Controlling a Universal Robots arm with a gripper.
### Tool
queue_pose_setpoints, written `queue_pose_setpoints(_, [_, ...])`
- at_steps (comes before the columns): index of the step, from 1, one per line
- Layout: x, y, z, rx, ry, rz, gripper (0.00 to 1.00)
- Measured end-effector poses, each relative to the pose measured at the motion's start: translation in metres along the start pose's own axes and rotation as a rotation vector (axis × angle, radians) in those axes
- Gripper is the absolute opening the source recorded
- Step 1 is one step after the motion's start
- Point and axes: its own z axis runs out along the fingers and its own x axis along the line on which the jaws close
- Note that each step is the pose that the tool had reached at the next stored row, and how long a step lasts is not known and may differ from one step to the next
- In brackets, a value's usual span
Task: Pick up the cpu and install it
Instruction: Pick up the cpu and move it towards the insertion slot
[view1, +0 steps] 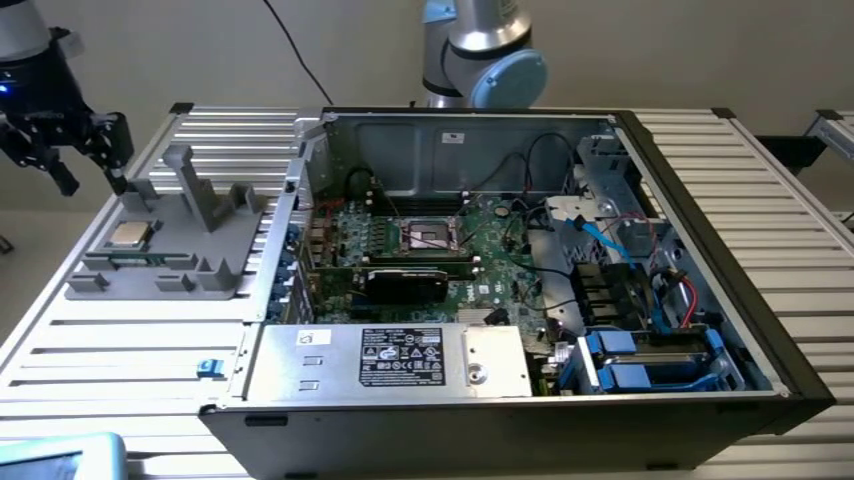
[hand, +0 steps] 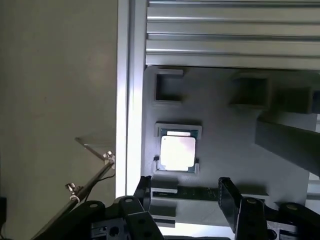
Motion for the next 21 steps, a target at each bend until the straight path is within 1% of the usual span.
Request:
queue_pose_setpoints(2, [0.0, -0.004, 0.0037, -0.0067, -0.0002, -0.002, 0.66])
queue_pose_setpoints(4, [0.0, -0.0066, 0.0069, -0.0154, -0.0006, -0.003, 0.66])
queue_pose_setpoints(5, [0.0, -0.007, 0.0087, -0.0187, -0.0009, -0.003, 0.66])
queue_pose_setpoints(6, [0.0, -0.0071, 0.0105, -0.0206, -0.0009, -0.003, 0.66])
queue_pose_setpoints(7, [0.0, -0.0071, 0.0123, -0.0216, -0.0009, -0.003, 0.66])
queue_pose_setpoints(13, [-0.002, -0.0068, 0.0231, -0.0217, -0.0006, -0.003, 0.68])
queue_pose_setpoints(14, [-0.002, -0.0067, 0.0249, -0.0217, -0.0006, -0.003, 0.74])
queue_pose_setpoints(21, [-0.003, -0.0063, 0.0376, -0.0217, -0.0005, -0.003, 0.74])
